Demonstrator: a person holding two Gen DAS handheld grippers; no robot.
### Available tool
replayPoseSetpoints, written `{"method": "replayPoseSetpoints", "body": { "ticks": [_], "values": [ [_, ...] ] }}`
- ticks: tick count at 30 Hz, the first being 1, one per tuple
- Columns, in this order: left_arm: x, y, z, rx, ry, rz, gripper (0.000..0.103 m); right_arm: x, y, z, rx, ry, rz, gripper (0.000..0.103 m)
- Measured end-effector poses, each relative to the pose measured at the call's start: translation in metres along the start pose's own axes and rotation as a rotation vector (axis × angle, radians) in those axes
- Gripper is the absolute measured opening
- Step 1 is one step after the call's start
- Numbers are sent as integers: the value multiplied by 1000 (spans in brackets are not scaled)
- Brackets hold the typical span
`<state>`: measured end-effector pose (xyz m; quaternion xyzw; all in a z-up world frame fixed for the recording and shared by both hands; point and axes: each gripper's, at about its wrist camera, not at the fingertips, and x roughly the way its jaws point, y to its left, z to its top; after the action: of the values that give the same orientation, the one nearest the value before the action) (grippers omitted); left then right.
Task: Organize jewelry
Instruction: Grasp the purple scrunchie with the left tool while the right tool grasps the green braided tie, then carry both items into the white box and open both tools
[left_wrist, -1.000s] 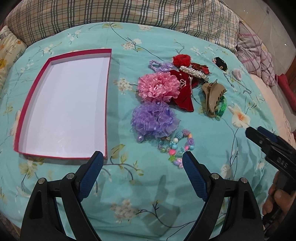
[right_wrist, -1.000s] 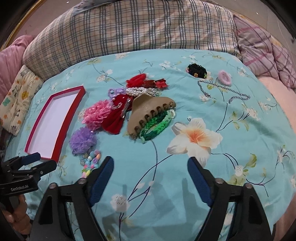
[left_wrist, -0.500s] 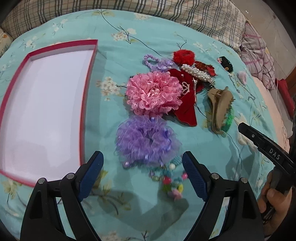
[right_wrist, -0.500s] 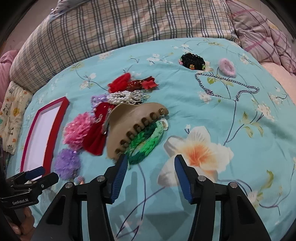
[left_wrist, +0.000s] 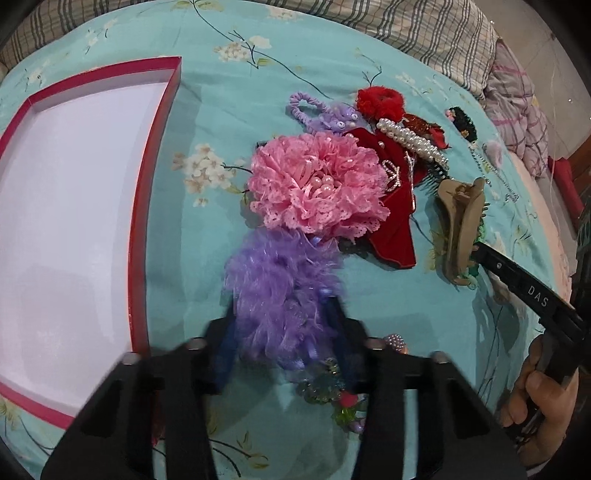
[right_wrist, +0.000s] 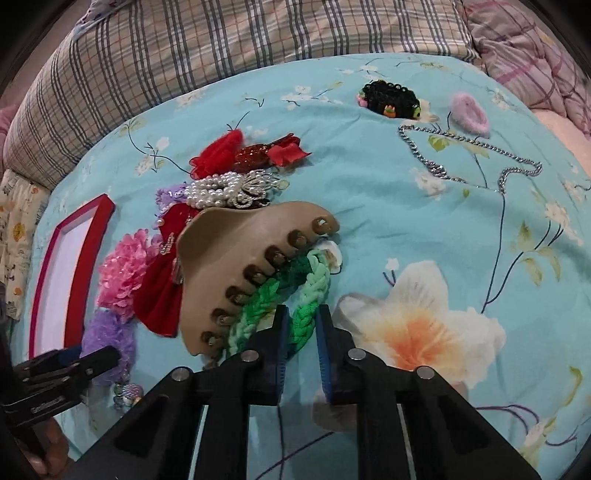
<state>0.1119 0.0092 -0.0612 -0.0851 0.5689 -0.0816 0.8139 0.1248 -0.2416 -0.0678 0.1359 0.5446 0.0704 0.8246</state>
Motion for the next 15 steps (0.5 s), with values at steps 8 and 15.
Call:
{"method": "replayPoseSetpoints", "body": {
  "ticks": [8, 15],
  "values": [
    [-23, -1, -4, 26, -59, -28, 15, -34, -7, -11, 16, -46, 19, 9],
    [-52, 3, -10, 30, -117, -39, 15, -66, -3, -21, 1, -78, 41, 0]
  ]
}}
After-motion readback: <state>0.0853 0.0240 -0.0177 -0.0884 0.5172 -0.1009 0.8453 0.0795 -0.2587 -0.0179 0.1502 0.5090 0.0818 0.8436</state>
